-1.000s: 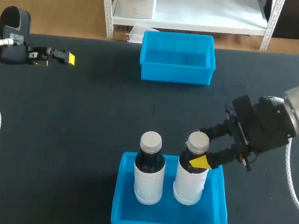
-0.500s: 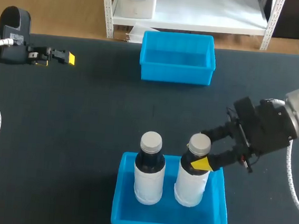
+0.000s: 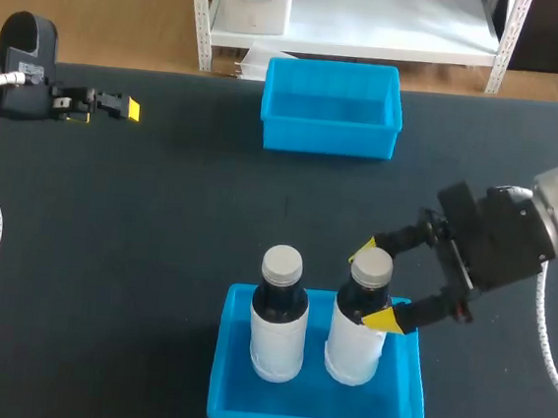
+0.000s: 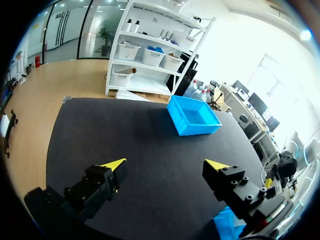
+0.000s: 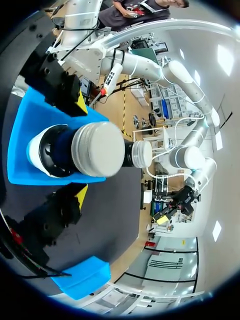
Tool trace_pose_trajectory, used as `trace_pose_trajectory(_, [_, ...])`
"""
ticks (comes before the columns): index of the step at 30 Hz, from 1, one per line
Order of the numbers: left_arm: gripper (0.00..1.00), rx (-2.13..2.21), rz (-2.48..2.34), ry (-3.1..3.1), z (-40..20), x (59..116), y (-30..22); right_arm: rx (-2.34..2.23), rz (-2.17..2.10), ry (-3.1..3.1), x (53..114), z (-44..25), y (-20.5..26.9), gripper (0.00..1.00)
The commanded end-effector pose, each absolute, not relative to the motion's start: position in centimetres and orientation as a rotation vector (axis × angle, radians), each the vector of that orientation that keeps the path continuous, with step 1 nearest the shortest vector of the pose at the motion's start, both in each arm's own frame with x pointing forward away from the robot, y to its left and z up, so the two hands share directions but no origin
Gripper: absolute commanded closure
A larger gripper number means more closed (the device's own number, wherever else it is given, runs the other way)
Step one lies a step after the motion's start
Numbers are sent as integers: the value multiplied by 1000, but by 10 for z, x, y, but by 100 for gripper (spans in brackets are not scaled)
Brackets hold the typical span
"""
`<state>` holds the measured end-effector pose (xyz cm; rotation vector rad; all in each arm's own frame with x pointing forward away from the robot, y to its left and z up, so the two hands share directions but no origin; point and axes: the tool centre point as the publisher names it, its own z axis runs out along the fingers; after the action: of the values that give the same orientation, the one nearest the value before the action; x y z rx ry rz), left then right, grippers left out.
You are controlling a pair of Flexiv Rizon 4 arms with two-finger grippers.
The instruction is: Pick up the bottle, and place it in the far bin if it is heavy, or in the near bin if it is light.
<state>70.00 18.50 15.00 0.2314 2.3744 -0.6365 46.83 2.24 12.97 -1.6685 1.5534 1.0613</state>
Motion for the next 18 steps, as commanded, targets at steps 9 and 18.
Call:
trace_pose_trajectory(9, [0,231,-636,2374,150,700,185,-1641,939,1702,488,138,-38,0])
trace_pose_trajectory(18, [0,231,-636,2374,150,700,185,-1544,789,1827,546,150,-92,0])
